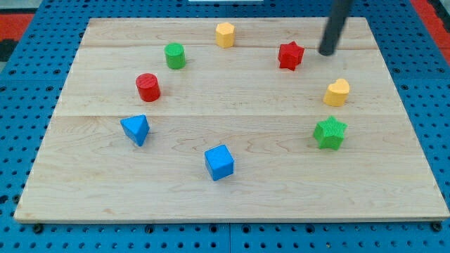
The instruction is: Move the hexagon a little bit down
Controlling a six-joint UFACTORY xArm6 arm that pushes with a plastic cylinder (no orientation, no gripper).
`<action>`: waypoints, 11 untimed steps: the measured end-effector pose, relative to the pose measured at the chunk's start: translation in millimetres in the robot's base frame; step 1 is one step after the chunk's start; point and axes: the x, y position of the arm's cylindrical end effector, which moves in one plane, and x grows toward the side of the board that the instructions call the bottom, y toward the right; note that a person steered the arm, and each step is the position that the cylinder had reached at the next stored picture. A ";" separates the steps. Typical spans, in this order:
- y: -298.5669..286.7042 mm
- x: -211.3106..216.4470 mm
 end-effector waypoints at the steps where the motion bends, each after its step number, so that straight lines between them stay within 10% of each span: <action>1: -74.6 -29.8; 4: -53.6 -27.4; 6: -194.4 -78.4; 9: -142.8 -24.9; 11: 4.8 -44.9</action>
